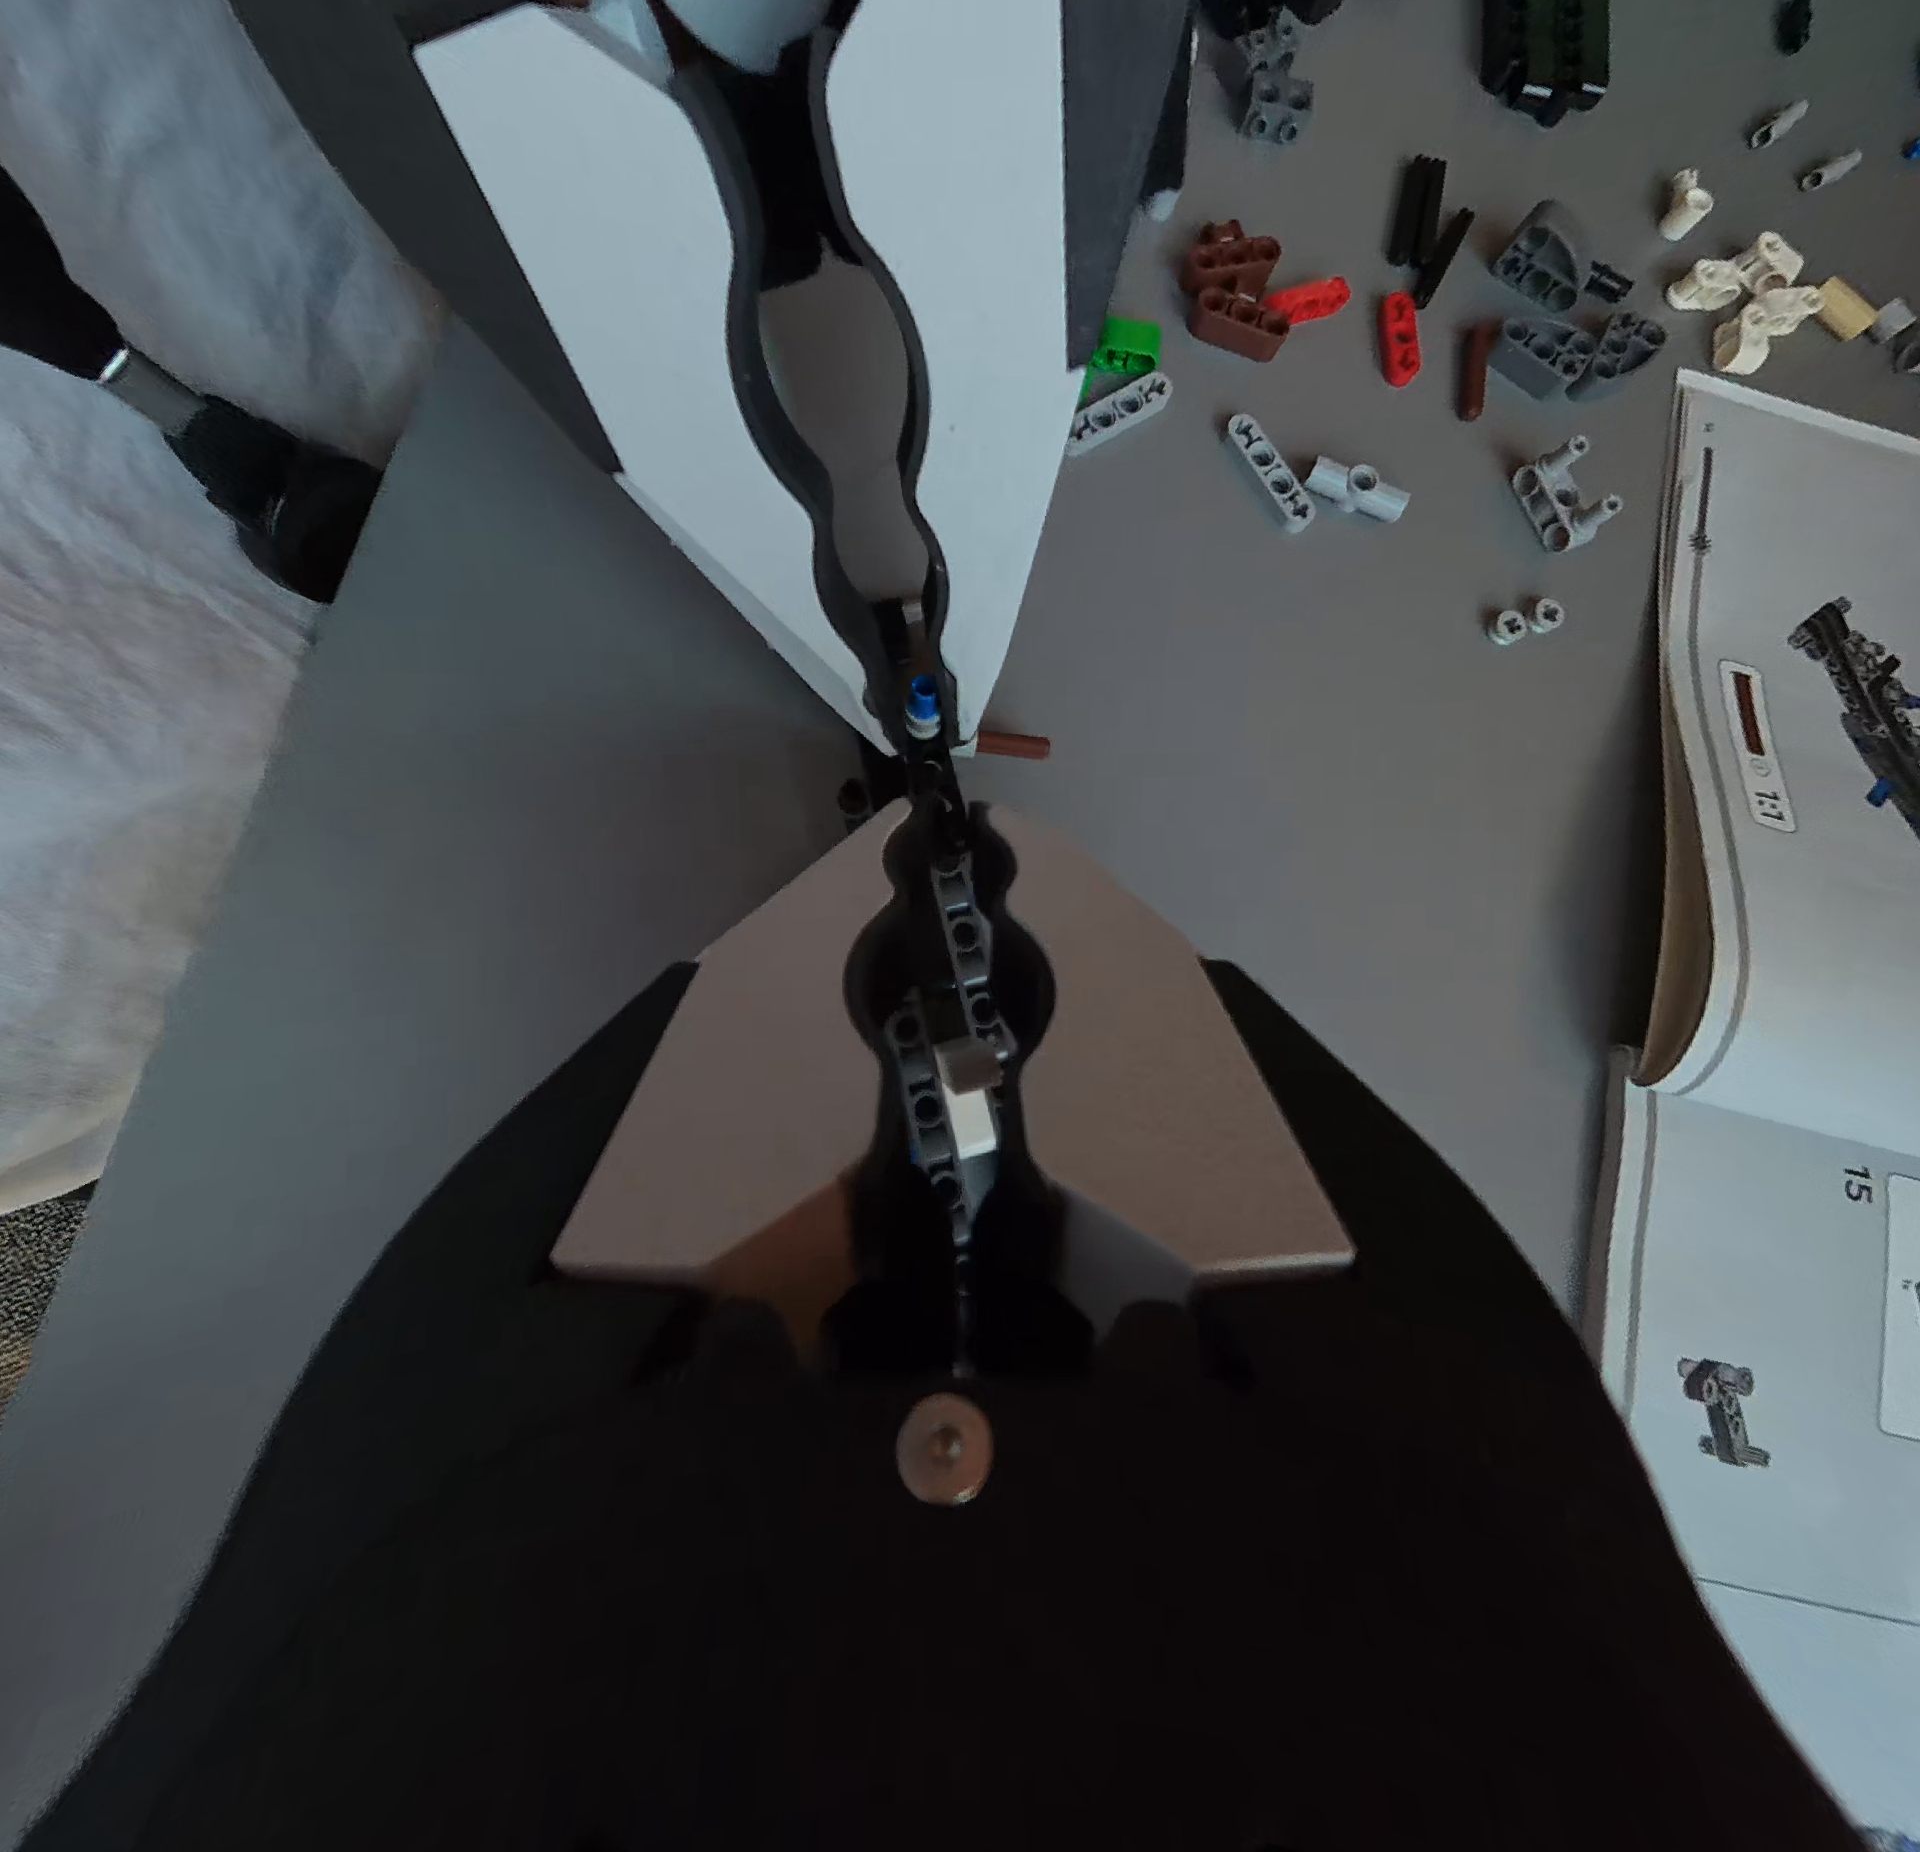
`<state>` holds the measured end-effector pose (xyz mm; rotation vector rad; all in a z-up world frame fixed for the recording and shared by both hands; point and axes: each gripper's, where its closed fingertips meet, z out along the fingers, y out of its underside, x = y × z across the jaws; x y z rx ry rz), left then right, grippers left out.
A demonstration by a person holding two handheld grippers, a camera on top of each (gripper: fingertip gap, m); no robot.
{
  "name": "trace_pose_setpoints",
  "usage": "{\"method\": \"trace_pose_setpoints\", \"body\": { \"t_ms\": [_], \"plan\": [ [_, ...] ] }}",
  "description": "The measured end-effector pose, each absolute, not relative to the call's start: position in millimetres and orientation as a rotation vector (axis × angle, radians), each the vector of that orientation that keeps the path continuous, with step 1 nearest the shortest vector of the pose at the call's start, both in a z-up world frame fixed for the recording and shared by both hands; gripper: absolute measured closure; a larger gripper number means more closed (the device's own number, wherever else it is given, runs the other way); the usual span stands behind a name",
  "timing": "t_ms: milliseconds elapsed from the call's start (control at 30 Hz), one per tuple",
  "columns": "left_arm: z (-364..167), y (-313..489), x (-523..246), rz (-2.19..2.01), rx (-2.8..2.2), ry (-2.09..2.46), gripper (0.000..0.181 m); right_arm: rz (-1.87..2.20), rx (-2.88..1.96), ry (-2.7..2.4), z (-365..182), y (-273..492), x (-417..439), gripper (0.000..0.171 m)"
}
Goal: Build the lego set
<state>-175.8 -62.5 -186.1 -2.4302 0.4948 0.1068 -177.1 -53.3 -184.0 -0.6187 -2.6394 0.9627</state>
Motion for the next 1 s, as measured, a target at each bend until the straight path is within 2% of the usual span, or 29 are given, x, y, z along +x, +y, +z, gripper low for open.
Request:
{"method": "trace_pose_setpoints", "body": {
  "t_ms": [33, 333, 467, 567, 667, 833, 1000],
  "plan": [
    [-186, -63, -176, 0.111, -2.437, 0.496, 0.176, 0.975, -0.614, -2.646, -184, -53, -177, 0.169],
    [-185, -61, -176, -0.036, -2.406, 0.476, 0.17, 1.062, -0.614, -2.658, -186, -52, -177, 0.17],
    [-184, -60, -178, -0.056, -2.366, 0.52, 0.174, 1.081, -0.63, -2.636, -187, -52, -176, 0.17],
    [-183, -61, -176, -0.071, -2.351, 0.548, 0.161, 1.043, -0.623, -2.637, -188, -52, -176, 0.17],
    [-183, -62, -178, -0.098, -2.348, 0.569, 0.158, 1.011, -0.624, -2.637, -188, -52, -176, 0.17],
    [-194, -57, -179, -0.074, -2.342, 0.625, 0.167, 1.076, -0.672, -2.623, -188, -53, -176, 0.17],
    [-194, -57, -180, -0.081, -2.336, 0.654, 0.168, 1.159, -0.745, -2.602, -187, -53, -178, 0.17]
  ]
}}
